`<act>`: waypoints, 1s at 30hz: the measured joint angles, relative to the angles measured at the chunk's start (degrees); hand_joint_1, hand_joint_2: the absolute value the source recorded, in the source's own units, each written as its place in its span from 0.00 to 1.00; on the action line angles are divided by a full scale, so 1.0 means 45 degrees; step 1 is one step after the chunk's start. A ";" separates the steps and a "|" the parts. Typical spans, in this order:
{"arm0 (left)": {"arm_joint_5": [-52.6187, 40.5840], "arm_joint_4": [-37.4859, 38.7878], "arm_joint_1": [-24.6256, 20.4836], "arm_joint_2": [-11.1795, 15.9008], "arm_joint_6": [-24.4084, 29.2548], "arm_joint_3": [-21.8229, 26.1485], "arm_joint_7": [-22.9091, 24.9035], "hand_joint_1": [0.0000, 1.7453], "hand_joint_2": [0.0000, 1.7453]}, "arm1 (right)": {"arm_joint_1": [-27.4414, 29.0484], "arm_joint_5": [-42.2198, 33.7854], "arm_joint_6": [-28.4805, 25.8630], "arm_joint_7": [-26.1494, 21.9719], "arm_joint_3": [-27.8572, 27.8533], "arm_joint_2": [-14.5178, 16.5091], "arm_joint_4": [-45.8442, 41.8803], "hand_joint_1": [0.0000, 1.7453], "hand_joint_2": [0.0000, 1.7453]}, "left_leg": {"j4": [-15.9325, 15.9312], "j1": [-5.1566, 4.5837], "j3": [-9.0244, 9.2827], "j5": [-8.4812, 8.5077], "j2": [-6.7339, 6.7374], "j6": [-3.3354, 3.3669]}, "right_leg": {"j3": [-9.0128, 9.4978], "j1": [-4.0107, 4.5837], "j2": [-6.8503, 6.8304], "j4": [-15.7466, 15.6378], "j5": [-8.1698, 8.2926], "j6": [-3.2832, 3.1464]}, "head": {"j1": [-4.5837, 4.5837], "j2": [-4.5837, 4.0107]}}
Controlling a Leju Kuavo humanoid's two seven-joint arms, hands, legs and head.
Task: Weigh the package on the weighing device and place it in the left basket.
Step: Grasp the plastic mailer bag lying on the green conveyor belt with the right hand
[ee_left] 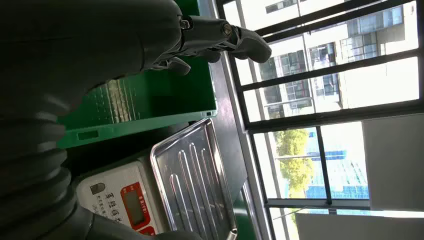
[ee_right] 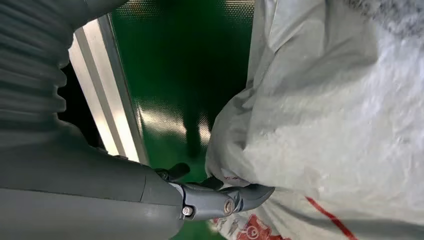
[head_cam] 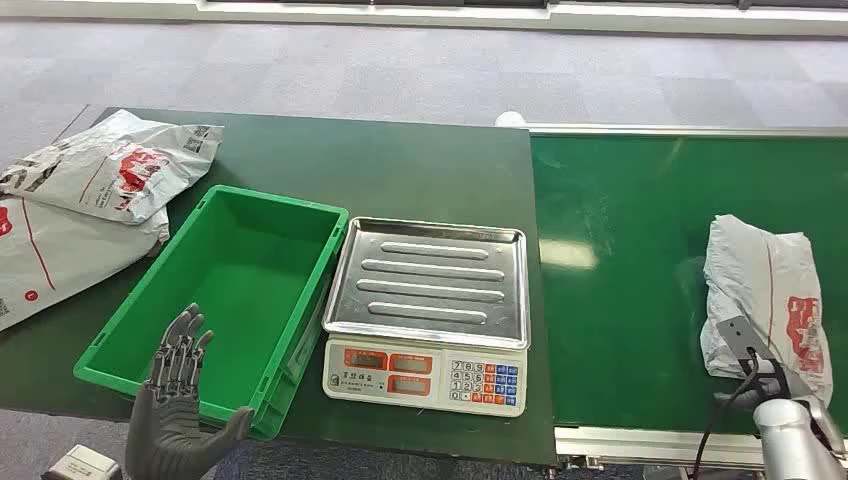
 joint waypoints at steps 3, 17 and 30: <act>-0.0001 -0.0051 0.0025 -0.0073 0.0001 0.0124 -0.0040 0.00 1.00 | -0.0293 -0.0015 -0.0340 -0.0270 0.0000 -0.0015 0.0495 1.00 1.00 | 0.0001 0.0013 0.0008 -0.0002 0.0001 0.0001 | 0.0017 -0.0002 0.0000 -0.0001 -0.0001 0.0001 | 0.0000 0.0000; -0.0021 -0.0569 0.0373 -0.0518 0.0069 0.0548 -0.0100 0.00 1.00 | -0.0992 -0.0895 -0.3815 -0.2781 0.0280 0.0508 0.0878 1.00 1.00 | 0.0003 -0.0004 -0.0041 0.0012 -0.0005 -0.0005 | 0.0007 -0.0019 -0.0008 0.0002 0.0010 0.0007 | 0.0000 0.0000; 0.0034 -0.0605 0.0519 -0.0585 0.0641 0.0573 -0.0513 0.00 1.00 | -0.0138 -0.4604 -0.3850 -0.4560 0.1572 0.1516 -0.3156 1.00 1.00 | 0.0002 -0.0003 -0.0041 0.0022 -0.0022 -0.0014 | -0.0022 -0.0023 -0.0026 0.0004 0.0008 0.0006 | 0.0000 0.0000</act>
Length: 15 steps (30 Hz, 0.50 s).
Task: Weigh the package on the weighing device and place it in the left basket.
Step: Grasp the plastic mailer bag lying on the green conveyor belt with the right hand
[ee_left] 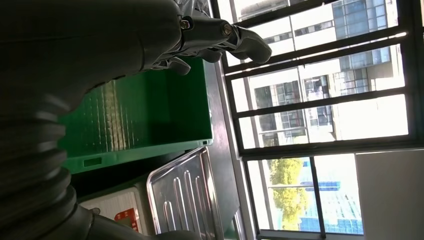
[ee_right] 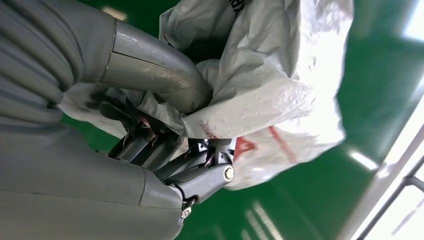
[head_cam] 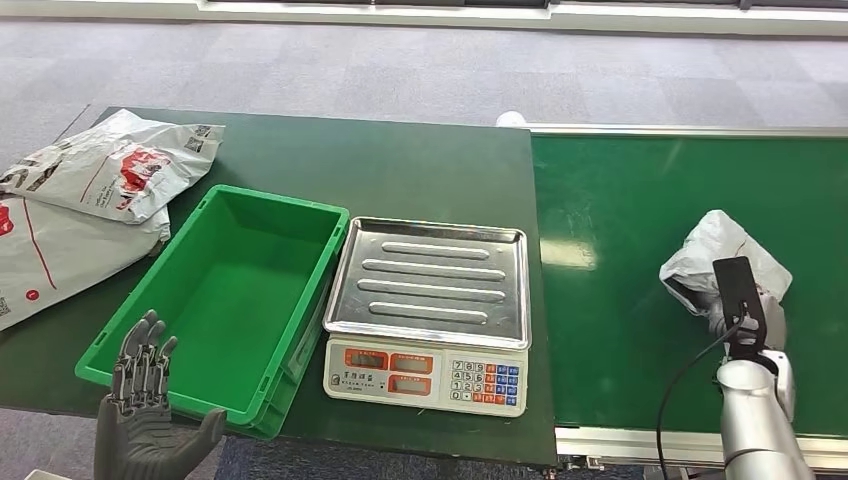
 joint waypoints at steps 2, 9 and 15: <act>0.0000 0.0019 0.0017 0.0000 0.0102 0.0000 -0.0072 0.00 1.00 | 0.0392 -0.0990 0.0346 -0.0045 0.0401 0.0261 -0.1327 1.00 1.00 | 0.0000 0.0000 0.0001 0.0000 0.0002 -0.0001 | -0.0006 0.0003 0.0002 0.0000 0.0000 -0.0001 | 0.0000 0.0000; -0.0009 0.0096 0.0056 0.0011 0.0408 -0.0006 -0.0309 0.00 1.00 | 0.1429 -0.3404 0.1078 -0.1400 0.1474 0.0827 -0.4897 1.00 1.00 | -0.0002 0.0004 -0.0034 0.0001 -0.0009 -0.0002 | -0.0029 0.0002 -0.0014 0.0006 -0.0002 -0.0003 | 0.0001 0.0000; 0.0050 0.0148 0.0048 0.0228 0.1506 -0.0418 -0.0684 0.00 1.00 | 0.1888 -0.4582 0.0909 -0.1192 0.4774 0.1235 -0.8843 1.00 1.00 | -0.0004 0.0010 -0.0034 0.0008 0.0030 -0.0014 | -0.0070 0.0014 0.0039 0.0013 0.0001 -0.0013 | 0.0000 0.0000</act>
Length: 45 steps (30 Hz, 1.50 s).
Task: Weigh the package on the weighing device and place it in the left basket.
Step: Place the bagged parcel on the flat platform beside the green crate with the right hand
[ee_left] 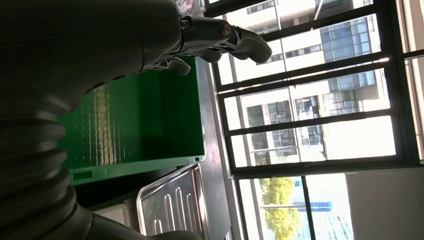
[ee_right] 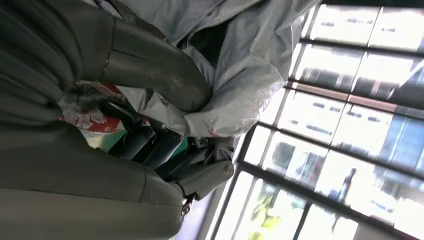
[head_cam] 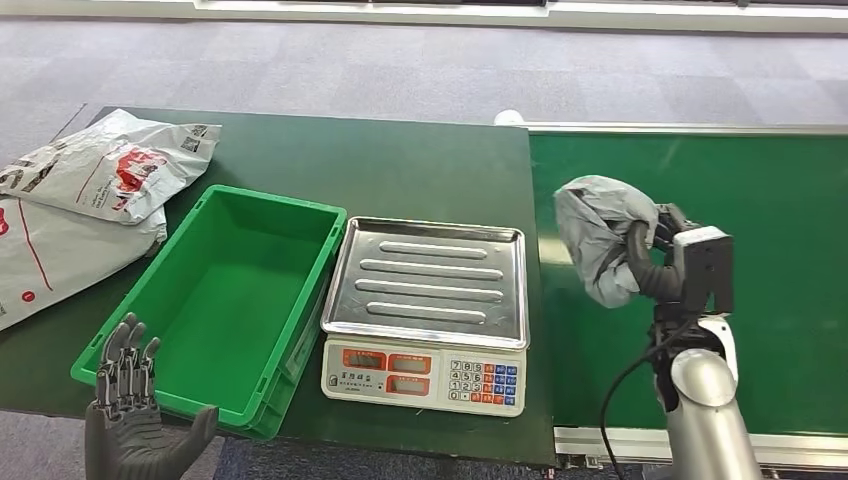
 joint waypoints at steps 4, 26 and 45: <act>0.0055 0.0022 0.0009 0.0185 0.0353 -0.0357 -0.0035 0.00 1.00 | 0.0008 -0.0241 -0.0417 0.0072 0.1590 0.0067 -0.1089 1.00 1.00 | 0.0001 0.0011 -0.0012 0.0012 -0.0033 -0.0006 | 0.0005 0.0000 -0.0048 0.0000 -0.0002 -0.0004 | 0.0000 0.0000; 0.0421 0.0108 -0.0304 0.1342 0.1974 -0.2240 0.0541 0.00 1.00 | -0.2328 0.0676 0.0659 0.4537 0.5881 0.2843 0.1624 0.00 1.00 | -0.0008 0.0035 -0.0017 0.0054 -0.0013 -0.0071 | -0.0010 0.0063 -0.0013 0.0005 0.0031 -0.0068 | 0.0000 0.0000; 0.0356 -0.0102 -0.0793 0.1736 0.1981 -0.2822 0.1048 0.00 1.00 | -0.4787 0.0497 -0.0908 0.2965 0.4352 0.5093 0.9081 0.00 0.00 | -0.0005 0.0036 -0.0009 0.0067 -0.0012 -0.0079 | -0.0014 0.0064 -0.0011 0.0006 0.0051 -0.0086 | 0.0000 0.0000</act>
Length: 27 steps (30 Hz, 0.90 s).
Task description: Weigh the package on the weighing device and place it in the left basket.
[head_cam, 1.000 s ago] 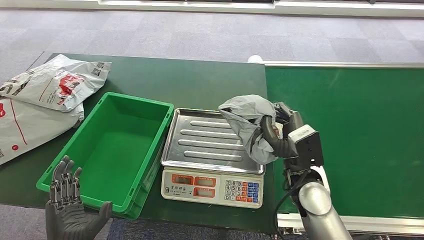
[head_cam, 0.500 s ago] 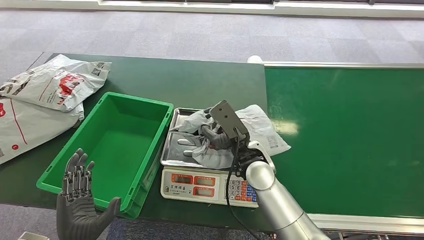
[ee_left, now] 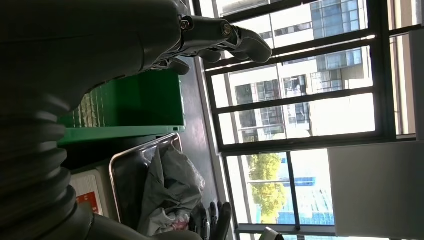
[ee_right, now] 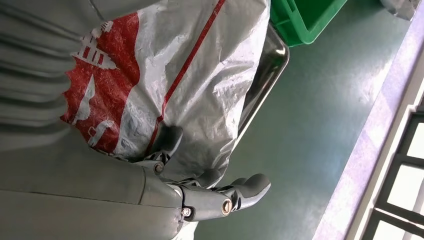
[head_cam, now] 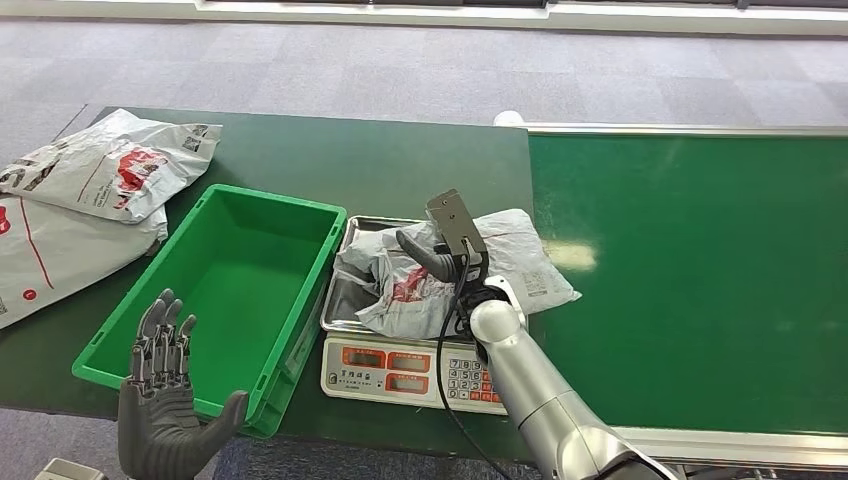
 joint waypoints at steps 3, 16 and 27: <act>-0.0013 0.0000 -0.0023 0.0018 0.0000 0.0000 0.0000 0.00 1.00 | -0.0047 -0.0005 0.0002 -0.0016 -0.0106 0.0062 0.0144 0.00 0.00 | 0.0000 0.0000 0.0000 0.0001 0.0000 -0.0001 | 0.0000 0.0000 0.0000 0.0000 0.0001 0.0000 | 0.0000 0.0000; -0.2342 -0.0134 -0.0687 0.0077 0.0643 -0.0435 0.0271 0.00 1.00 | 0.1010 -0.1369 -0.0398 -0.3304 -0.0367 0.0007 -0.2370 0.00 0.75 | 0.0012 -0.0001 -0.0011 0.0005 -0.0009 -0.0005 | -0.0023 -0.0002 -0.0011 0.0000 0.0004 0.0000 | 0.0000 0.0000; -0.7443 0.1744 -0.5276 0.0007 0.1041 -0.3411 0.4320 0.00 1.00 | 0.5399 -0.0160 0.0019 -0.5069 -0.2208 -0.0845 -1.2630 0.00 0.75 | 0.0021 -0.0015 -0.0023 -0.0004 -0.0035 0.0013 | -0.0021 -0.0020 -0.0057 -0.0017 0.0009 0.0012 | -0.0002 0.0000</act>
